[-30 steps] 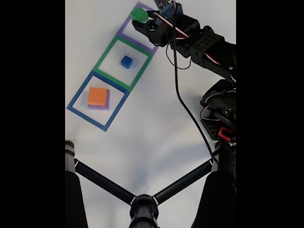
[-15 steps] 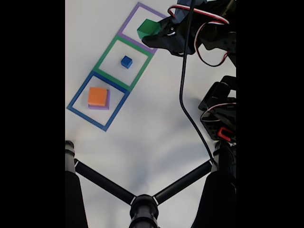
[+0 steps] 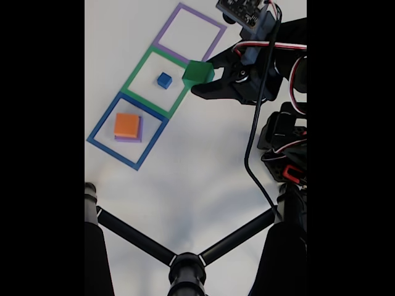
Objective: Tower of hanoi
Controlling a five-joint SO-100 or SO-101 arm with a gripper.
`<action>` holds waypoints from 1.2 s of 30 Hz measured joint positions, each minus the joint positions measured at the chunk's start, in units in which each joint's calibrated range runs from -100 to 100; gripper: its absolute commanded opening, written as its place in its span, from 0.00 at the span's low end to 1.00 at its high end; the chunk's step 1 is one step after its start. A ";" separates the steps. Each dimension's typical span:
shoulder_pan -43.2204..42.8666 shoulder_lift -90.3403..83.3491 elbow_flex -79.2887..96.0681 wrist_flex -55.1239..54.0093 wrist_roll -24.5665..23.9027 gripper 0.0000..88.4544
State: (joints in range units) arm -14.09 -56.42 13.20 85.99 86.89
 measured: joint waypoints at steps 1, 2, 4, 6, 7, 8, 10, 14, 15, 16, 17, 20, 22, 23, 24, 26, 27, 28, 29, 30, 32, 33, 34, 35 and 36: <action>-0.68 -0.50 1.81 -1.50 0.39 0.05; -0.87 -1.01 4.13 -3.40 0.59 0.05; -2.04 -1.60 9.20 -7.84 2.54 0.05; -3.79 -1.68 14.88 -13.45 5.09 0.05; -4.18 -1.68 17.89 -16.54 6.46 0.05; -4.47 -1.68 21.16 -20.18 8.41 0.05; -4.57 -1.60 28.39 -28.02 9.98 0.05; -6.61 1.43 43.78 -48.99 12.33 0.05; -6.61 2.94 47.57 -54.93 13.11 0.05; -6.51 4.79 51.10 -61.18 13.11 0.06; -6.32 6.80 54.19 -67.12 12.33 0.06; -7.29 12.85 58.32 -81.04 12.33 0.06; -7.68 16.62 59.96 -87.93 12.33 0.06; -7.68 18.72 60.13 -91.02 12.33 0.06; -7.68 20.65 60.39 -93.95 12.33 0.06; -8.26 24.60 60.47 -99.33 12.33 0.06; -8.84 26.53 60.47 -101.70 12.33 0.06; -9.23 28.46 60.47 -104.08 12.33 0.06; -9.43 30.39 60.47 -106.13 12.33 0.06; -9.43 32.16 60.47 -107.95 12.33 0.06; -9.23 35.10 60.47 -110.65 12.33 0.06; -9.14 36.19 60.47 -111.59 12.33 0.06; -9.14 37.45 60.47 -112.78 12.33 0.06; -9.14 38.54 60.47 -113.65 12.33 0.06; -9.14 39.71 60.30 -114.36 12.33 0.06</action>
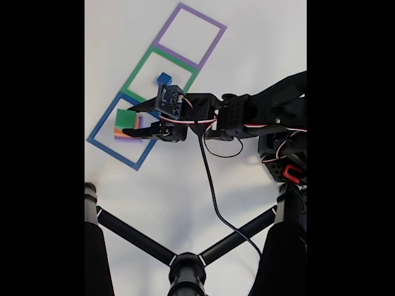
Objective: Tower of hanoi
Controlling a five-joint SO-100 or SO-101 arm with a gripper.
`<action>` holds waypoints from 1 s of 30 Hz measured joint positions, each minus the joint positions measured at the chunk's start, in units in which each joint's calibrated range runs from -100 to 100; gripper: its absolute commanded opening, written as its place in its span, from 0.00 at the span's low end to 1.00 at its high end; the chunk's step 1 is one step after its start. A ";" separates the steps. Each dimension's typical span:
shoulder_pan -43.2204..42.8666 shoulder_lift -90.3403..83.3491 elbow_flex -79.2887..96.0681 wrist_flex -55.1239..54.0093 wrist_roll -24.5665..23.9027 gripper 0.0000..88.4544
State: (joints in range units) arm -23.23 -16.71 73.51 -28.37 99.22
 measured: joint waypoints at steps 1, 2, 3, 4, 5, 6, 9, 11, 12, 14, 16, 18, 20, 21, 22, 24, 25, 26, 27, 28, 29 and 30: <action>0.00 1.01 -0.09 -0.71 0.00 0.06; 0.00 2.02 -0.09 -1.50 0.00 0.06; 0.00 3.02 -0.34 -2.22 0.00 0.06; 0.00 4.11 -0.69 -2.93 0.00 0.06; 0.00 5.21 -1.29 -3.40 0.00 0.06; 0.00 6.21 -1.89 -3.96 0.00 0.06; 0.19 9.24 -3.27 -5.62 0.78 0.06; 0.39 10.24 -3.44 -6.25 0.78 0.07; 0.58 10.50 -3.53 -6.41 0.78 0.08; 0.97 10.66 -3.53 -6.65 0.78 0.10; 0.97 10.66 -3.53 -6.73 0.78 0.13; 0.97 10.66 -3.53 -6.73 0.78 0.15; 1.17 10.66 -3.53 -6.73 0.78 0.16; 1.17 10.66 -3.53 -6.73 0.78 0.16; 1.07 10.66 -3.53 -6.73 0.78 0.16; 1.07 10.66 -3.44 -6.73 0.78 0.17; 1.07 10.66 -3.27 -6.73 0.78 0.17; 1.07 10.66 -3.10 -6.73 0.59 0.17; 1.07 10.66 -3.01 -6.73 0.20 0.17; 1.07 10.66 -2.92 -6.73 0.20 0.17; 1.07 10.66 -2.75 -6.81 0.20 0.17; 1.07 10.66 -2.75 -6.81 0.20 0.18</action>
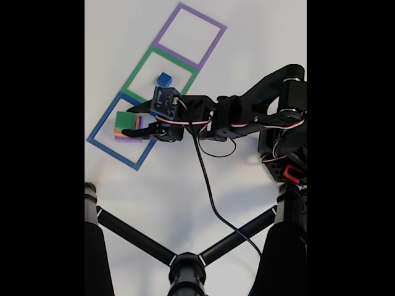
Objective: Tower of hanoi
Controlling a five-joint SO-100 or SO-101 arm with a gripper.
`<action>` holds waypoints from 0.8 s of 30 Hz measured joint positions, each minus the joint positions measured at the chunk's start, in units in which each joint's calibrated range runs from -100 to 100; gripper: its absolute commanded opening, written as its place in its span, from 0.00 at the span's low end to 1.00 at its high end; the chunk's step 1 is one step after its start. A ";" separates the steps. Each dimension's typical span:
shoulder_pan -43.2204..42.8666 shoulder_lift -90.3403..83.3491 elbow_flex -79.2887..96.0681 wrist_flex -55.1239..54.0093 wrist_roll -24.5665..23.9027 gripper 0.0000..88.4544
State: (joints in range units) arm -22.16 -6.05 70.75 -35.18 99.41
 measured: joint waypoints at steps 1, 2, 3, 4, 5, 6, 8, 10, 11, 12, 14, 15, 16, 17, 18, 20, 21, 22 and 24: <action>0.00 0.00 0.00 -0.16 0.00 0.18; 0.00 0.00 0.00 -0.24 0.00 0.19; 0.00 0.00 0.00 -0.24 0.00 0.20; 0.00 0.00 0.00 -0.24 0.00 0.21; 0.00 0.00 0.00 -0.24 0.00 0.22; 0.00 -0.42 0.00 -0.24 0.00 0.22; 0.00 -2.10 0.09 -0.24 0.00 0.23; 0.00 -4.53 0.00 0.32 0.20 0.23; 0.00 -6.13 0.00 1.66 0.59 0.23; 0.00 -7.64 0.00 3.09 0.59 0.23; 0.00 -11.17 -0.43 6.57 0.59 0.22; 0.00 -13.01 -1.03 8.63 0.59 0.21; 0.00 -15.03 -1.81 11.16 0.59 0.19; 0.00 -16.96 -2.67 13.85 0.59 0.17; 0.00 -19.14 -3.87 17.25 0.59 0.16; 1.17 -23.59 -8.09 27.07 -0.20 0.11; 2.04 -25.61 -10.41 32.37 -0.78 0.10; 2.92 -27.88 -11.96 37.99 -0.98 0.07; 4.86 -32.16 -14.37 49.07 -0.98 0.03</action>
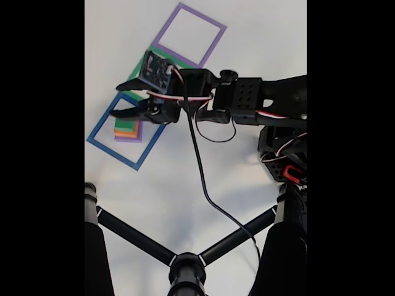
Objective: Tower of hanoi
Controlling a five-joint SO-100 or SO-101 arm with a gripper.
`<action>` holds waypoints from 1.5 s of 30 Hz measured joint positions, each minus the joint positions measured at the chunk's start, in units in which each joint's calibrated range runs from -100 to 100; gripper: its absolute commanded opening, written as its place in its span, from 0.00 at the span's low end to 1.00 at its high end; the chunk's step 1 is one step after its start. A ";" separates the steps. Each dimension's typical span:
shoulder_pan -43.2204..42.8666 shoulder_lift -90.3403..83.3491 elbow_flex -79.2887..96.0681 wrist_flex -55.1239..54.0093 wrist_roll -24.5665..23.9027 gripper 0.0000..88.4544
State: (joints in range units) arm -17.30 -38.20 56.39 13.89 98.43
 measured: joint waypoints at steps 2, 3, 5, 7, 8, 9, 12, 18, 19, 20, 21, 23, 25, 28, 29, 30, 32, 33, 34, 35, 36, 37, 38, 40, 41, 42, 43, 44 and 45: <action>2.14 -3.69 -2.49 10.13 -0.78 0.00; 3.30 -5.46 -4.04 15.35 -0.78 0.00; 5.54 -7.64 -8.43 25.33 -1.57 0.00; 8.07 -8.56 -14.37 36.01 -3.33 0.00; 9.14 -8.73 -17.72 41.16 -4.50 0.00; 10.20 -8.73 -21.33 45.83 -5.68 0.00; 13.41 -8.82 -32.43 59.91 -7.63 0.00; 19.05 -8.31 -52.82 79.38 -9.39 0.00; 19.53 -8.06 -54.88 80.65 -10.18 0.00; 20.12 -7.89 -56.26 81.52 -10.96 0.00; 20.51 -7.81 -56.95 81.99 -11.15 0.00; 21.48 -7.81 -57.63 82.55 -11.35 0.00; 22.25 -7.81 -57.72 82.55 -11.35 0.03; 23.03 -8.14 -56.34 82.39 -10.96 0.09; 23.32 -8.40 -54.71 81.84 -10.18 0.10; 23.62 -9.07 -52.47 80.81 -9.78 0.11; 24.10 -11.08 -46.54 76.93 -7.44 0.14; 24.49 -12.34 -43.10 74.71 -4.89 0.17; 24.88 -13.52 -39.48 72.10 -3.72 0.19; 25.17 -14.69 -35.78 69.73 -2.54 0.21; 25.56 -15.79 -32.26 67.12 -0.39 0.23; 25.85 -16.88 -28.13 64.11 0.39 0.26; 26.04 -17.72 -24.52 61.18 0.78 0.28; 26.24 -19.40 -17.03 55.16 0.78 0.28; 26.24 -20.07 -13.33 51.44 0.78 0.28; 26.24 -20.57 -9.46 47.96 0.78 0.29; 26.24 -20.82 -5.59 44.00 0.78 0.29; 26.24 -20.99 -1.72 40.05 0.78 0.30; 26.34 -20.99 2.24 35.30 0.78 0.30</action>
State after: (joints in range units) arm 9.04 -59.19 58.62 49.19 99.22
